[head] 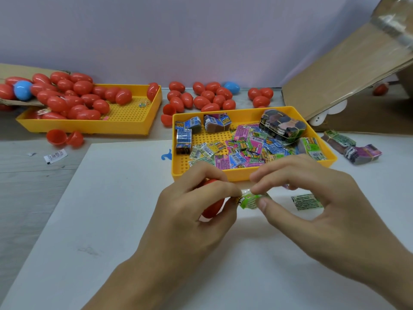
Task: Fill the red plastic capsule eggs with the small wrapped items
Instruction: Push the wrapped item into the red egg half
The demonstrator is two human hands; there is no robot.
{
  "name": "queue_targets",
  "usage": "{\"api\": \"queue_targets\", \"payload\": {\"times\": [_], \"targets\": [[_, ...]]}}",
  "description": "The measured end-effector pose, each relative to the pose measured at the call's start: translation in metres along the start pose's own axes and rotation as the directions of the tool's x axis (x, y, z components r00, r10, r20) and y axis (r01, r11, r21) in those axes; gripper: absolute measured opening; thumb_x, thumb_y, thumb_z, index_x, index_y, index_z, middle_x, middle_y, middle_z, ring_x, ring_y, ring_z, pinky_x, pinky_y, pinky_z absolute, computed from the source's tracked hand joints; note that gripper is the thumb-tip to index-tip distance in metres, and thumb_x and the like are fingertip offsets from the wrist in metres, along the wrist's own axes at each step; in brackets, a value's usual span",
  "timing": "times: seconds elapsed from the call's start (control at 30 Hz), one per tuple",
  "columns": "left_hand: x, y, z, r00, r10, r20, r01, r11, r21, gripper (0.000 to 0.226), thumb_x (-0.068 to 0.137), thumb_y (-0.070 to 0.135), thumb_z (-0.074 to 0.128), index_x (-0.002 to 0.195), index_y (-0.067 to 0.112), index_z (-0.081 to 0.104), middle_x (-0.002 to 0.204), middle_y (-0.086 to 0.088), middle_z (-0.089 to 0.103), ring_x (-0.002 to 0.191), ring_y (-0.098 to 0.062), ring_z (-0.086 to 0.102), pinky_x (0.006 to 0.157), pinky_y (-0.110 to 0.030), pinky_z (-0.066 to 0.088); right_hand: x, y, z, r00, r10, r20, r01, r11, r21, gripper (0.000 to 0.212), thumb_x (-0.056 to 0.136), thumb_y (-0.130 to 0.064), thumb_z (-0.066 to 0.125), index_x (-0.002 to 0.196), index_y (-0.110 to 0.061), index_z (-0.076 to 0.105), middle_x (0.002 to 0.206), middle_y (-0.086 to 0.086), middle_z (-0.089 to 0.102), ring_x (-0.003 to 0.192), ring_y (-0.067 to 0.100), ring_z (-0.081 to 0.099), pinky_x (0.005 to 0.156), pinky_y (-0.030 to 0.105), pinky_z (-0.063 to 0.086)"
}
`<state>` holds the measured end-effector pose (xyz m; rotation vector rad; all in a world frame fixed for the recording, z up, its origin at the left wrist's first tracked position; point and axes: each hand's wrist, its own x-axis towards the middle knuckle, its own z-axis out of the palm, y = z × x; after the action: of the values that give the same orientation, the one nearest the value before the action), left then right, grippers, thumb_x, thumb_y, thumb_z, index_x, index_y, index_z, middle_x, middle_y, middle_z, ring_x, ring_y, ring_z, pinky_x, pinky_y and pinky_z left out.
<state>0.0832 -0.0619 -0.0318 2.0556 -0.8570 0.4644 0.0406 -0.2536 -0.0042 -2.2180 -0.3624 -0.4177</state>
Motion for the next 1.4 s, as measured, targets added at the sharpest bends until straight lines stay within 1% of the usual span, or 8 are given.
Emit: {"api": "queue_targets", "payload": {"times": [0.2,0.3,0.4,0.6,0.87,1.03,1.23,1.4], "targets": [[-0.0011,0.0037,-0.0007,1.0,0.011,0.019,-0.011,1.0,0.022,0.007,0.085,0.013,0.069,0.088,0.012,0.075,0.093,0.001,0.06,0.075,0.007,0.047,0.069,-0.009,0.037,-0.0021,0.0007,0.0038,0.995,-0.095,-0.025,0.091,0.985,-0.148,0.008,0.075,-0.018,0.074,0.083,-0.019,0.071,0.087,-0.011,0.069,0.09,0.014,0.064,0.076,0.034,0.048],[0.0003,0.0061,0.0,0.999,0.032,0.008,-0.031,0.999,-0.016,0.008,0.084,0.011,0.07,0.09,0.011,0.075,0.092,0.0,0.059,0.07,0.004,0.047,0.064,-0.012,0.039,-0.0026,0.0011,0.0065,0.994,-0.1,-0.044,0.093,0.986,-0.136,0.01,0.077,-0.017,0.074,0.087,-0.02,0.074,0.086,-0.013,0.07,0.085,0.007,0.065,0.073,0.025,0.047],[-0.0007,0.008,0.0007,0.999,-0.051,-0.013,0.047,0.97,-0.238,0.019,0.082,0.011,0.067,0.1,0.013,0.075,0.095,-0.001,0.059,0.069,-0.013,0.056,0.057,-0.024,0.047,-0.0009,0.0003,0.007,0.995,-0.033,-0.097,0.032,0.999,-0.02,0.014,0.079,-0.019,0.074,0.09,-0.027,0.075,0.082,-0.017,0.071,0.081,0.001,0.065,0.064,0.016,0.044],[0.0005,0.0078,0.0039,0.955,-0.297,-0.014,0.227,0.757,-0.613,0.045,0.086,-0.004,0.052,0.122,0.019,0.067,0.119,-0.009,0.055,0.098,-0.03,0.067,0.081,-0.027,0.058,0.0005,-0.0003,0.0077,0.987,0.077,-0.144,-0.044,0.974,0.222,0.009,0.073,-0.035,0.066,0.074,-0.029,0.072,0.073,-0.018,0.07,0.068,0.002,0.062,0.058,0.02,0.046],[0.0019,0.0064,0.0081,0.931,-0.365,-0.021,0.258,0.697,-0.669,0.029,0.082,0.016,0.076,0.11,0.021,0.072,0.105,-0.002,0.067,0.088,-0.023,0.073,0.074,-0.029,0.06,0.0005,0.002,0.0065,0.988,0.053,-0.148,-0.019,0.976,0.219,0.017,0.075,-0.033,0.063,0.084,-0.04,0.075,0.08,-0.02,0.072,0.07,0.004,0.062,0.061,0.019,0.048],[-0.0009,0.0067,0.0074,0.947,-0.32,0.012,0.244,0.696,-0.676,0.039,0.081,0.015,0.071,0.12,0.018,0.071,0.113,-0.007,0.061,0.103,-0.028,0.07,0.087,-0.029,0.057,0.0007,-0.0001,0.0061,0.988,-0.004,-0.154,0.034,0.98,0.194,0.015,0.078,-0.03,0.066,0.085,-0.041,0.071,0.08,-0.018,0.07,0.069,0.004,0.061,0.059,0.021,0.047],[-0.0026,0.0075,0.0086,0.952,-0.304,0.036,0.248,0.697,-0.673,0.042,0.081,0.002,0.071,0.119,0.019,0.072,0.111,-0.009,0.059,0.099,-0.023,0.07,0.085,-0.027,0.056,0.0002,-0.0017,0.0061,0.989,-0.027,-0.148,0.044,0.993,0.109,0.005,0.078,-0.026,0.076,0.082,-0.026,0.073,0.073,-0.011,0.067,0.068,0.005,0.059,0.058,0.016,0.043],[-0.0044,0.0097,0.008,0.959,-0.272,0.08,0.256,0.707,-0.66,0.04,0.082,0.019,0.066,0.121,0.024,0.071,0.112,-0.005,0.057,0.103,-0.027,0.066,0.087,-0.032,0.057,0.0,-0.0011,0.0057,0.988,-0.032,-0.151,0.044,0.996,0.081,0.001,0.079,-0.03,0.071,0.08,-0.029,0.071,0.073,-0.013,0.065,0.067,0.003,0.059,0.055,0.017,0.042]]}}
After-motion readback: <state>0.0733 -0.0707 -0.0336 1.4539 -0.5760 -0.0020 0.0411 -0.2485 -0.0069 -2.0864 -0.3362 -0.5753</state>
